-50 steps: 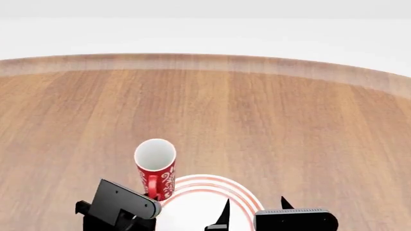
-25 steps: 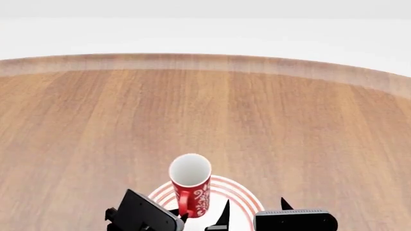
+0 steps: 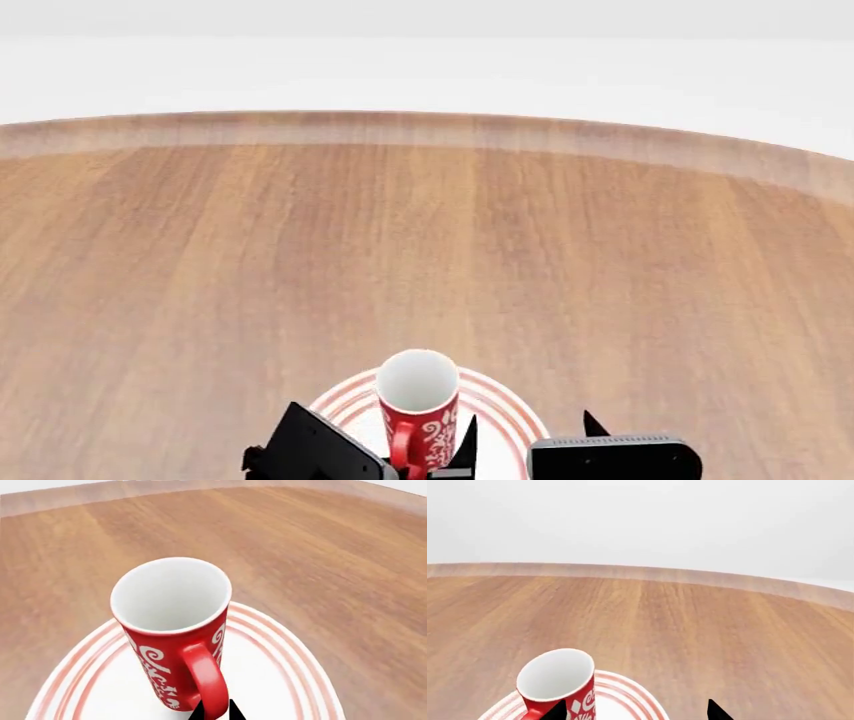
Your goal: Pick up the red mug and put it on the plate
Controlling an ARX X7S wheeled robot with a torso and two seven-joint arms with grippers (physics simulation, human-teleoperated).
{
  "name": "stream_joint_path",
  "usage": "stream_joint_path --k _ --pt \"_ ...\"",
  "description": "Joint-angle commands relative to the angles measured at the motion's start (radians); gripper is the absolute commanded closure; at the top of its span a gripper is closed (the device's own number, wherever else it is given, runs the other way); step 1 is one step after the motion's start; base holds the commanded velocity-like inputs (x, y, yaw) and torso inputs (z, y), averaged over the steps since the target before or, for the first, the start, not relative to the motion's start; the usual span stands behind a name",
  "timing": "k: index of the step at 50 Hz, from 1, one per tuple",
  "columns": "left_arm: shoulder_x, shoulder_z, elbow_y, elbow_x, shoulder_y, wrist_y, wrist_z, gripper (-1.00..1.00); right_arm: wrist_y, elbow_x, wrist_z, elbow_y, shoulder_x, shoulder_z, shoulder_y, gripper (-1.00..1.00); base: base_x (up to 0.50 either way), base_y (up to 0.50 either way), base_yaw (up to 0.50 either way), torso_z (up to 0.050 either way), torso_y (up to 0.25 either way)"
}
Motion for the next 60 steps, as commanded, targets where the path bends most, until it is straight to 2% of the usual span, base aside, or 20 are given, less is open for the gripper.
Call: stream_joint_path --k 1,12,30,31,48,60 --pt "0.02 0.003 -0.063 -0.016 -0.022 0.025 0.022 1.0 -0.006 -0.005 -0.022 -0.002 -0.016 0.028 -0.006 -1.0 0.0 0.0 0.0 0.0 0.0" --pt "0.034 0.026 -0.18 -0.042 -0.056 0.069 0.021 1.0 -0.016 0.0 -0.023 0.013 -0.015 0.028 -0.003 -1.0 0.0 0.0 0.0 0.0 0.001" --pt "0.024 0.07 -0.199 -0.094 -0.07 0.07 0.0 1.0 -0.018 0.006 -0.017 0.007 -0.011 0.021 -0.005 -1.0 0.0 0.0 0.0 0.0 0.0" --pt "0.026 0.069 -0.207 -0.096 -0.074 0.068 -0.008 -1.0 -0.017 0.007 -0.017 0.008 -0.011 0.02 -0.003 -1.0 0.0 0.0 0.0 0.0 0.0" --pt "0.011 0.102 -0.176 -0.123 -0.066 0.06 -0.034 -1.0 -0.019 0.012 -0.012 0.01 -0.007 0.015 -0.001 -1.0 0.0 0.0 0.0 0.0 0.0" --pt "-0.074 0.104 0.07 -0.156 0.008 -0.066 -0.109 -1.0 -0.029 0.014 -0.013 0.028 -0.007 0.011 0.002 -1.0 0.0 0.0 0.0 0.0 0.0"
